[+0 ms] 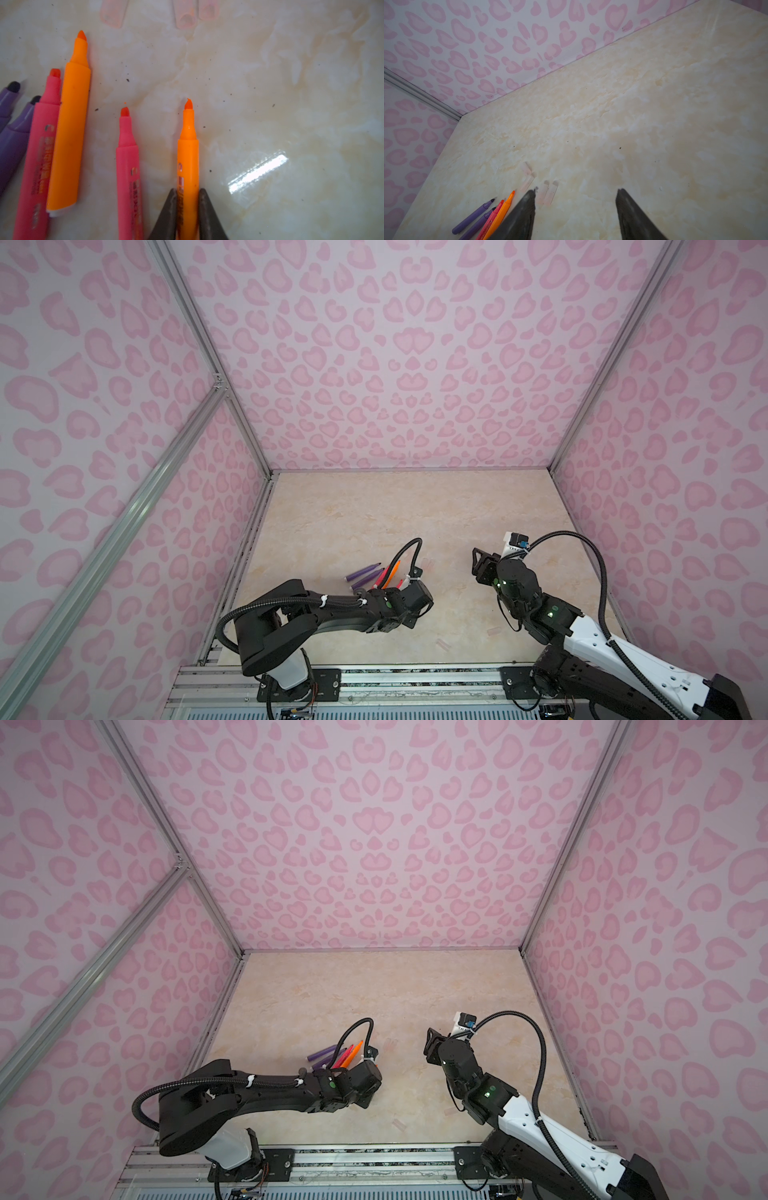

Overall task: Insert the pens into the pen caps
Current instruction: 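Close the left gripper on the orange marker and lift it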

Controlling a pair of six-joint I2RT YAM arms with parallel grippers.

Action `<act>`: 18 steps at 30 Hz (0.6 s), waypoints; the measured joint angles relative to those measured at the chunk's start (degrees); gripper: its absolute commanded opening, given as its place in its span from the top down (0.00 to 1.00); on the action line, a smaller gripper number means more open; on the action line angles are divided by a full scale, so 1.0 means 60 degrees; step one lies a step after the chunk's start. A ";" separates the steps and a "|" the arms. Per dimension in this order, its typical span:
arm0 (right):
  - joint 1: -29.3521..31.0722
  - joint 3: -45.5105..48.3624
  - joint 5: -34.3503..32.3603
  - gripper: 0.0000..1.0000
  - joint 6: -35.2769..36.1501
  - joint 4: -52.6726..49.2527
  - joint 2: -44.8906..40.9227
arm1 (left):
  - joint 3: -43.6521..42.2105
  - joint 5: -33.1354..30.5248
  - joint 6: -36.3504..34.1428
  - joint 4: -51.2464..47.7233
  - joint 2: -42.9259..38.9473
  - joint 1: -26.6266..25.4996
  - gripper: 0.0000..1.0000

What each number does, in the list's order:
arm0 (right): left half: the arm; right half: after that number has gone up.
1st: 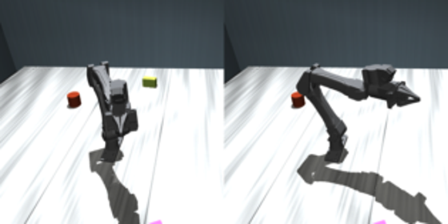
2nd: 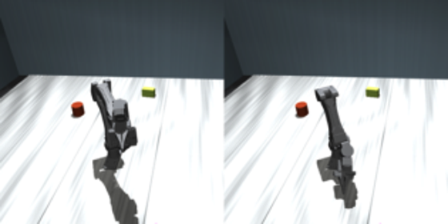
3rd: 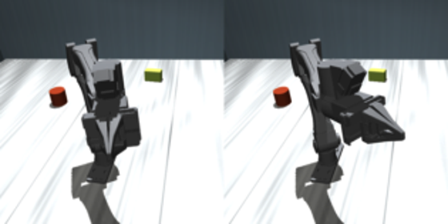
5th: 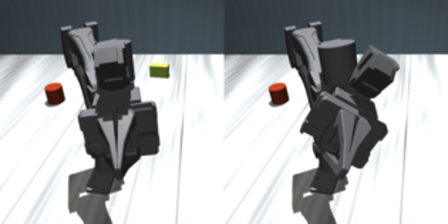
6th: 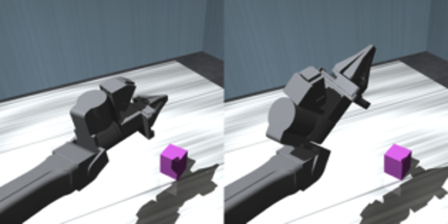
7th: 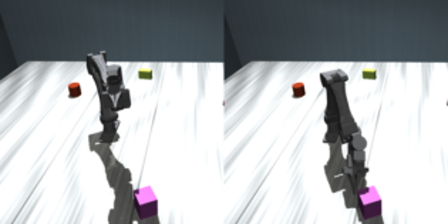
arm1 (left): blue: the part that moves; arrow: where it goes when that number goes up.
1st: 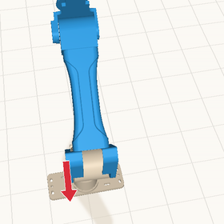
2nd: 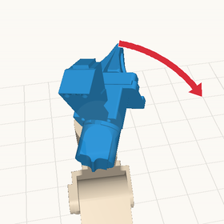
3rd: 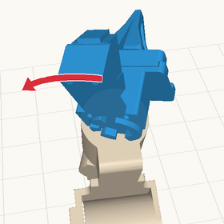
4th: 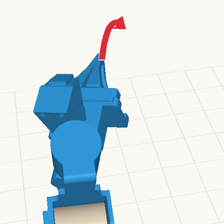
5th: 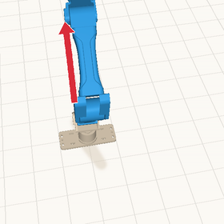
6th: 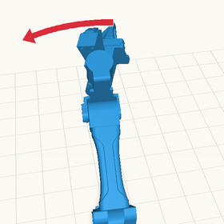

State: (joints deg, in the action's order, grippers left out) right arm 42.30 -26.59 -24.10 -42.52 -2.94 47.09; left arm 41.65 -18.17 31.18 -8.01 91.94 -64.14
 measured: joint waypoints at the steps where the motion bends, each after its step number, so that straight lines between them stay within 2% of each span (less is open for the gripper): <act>1: 0.0000 0.0000 0.0018 0.37 -0.0018 0.0000 0.0018 | -0.0029 -0.0007 -0.0004 0.0036 -0.0033 0.0000 0.91; 3: 0.0004 0.0000 0.0036 0.37 -0.0033 0.0011 0.0076 | -0.0080 0.0000 -0.0007 0.0069 -0.0135 0.0004 0.96; 10: 0.0233 0.0000 0.0331 0.36 -0.0142 0.0226 0.0379 | -0.0044 -0.0208 -0.0270 -0.0189 -0.1144 0.0076 0.97; 18: 0.1424 0.0164 0.0565 0.31 -0.0317 0.1483 0.0798 | 0.0135 -0.0670 -0.0732 0.0273 -0.3126 0.0135 0.97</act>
State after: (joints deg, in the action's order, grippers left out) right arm 50.85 -25.61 -20.71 -44.42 5.96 51.88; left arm 42.46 -22.20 26.79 -6.37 73.19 -63.33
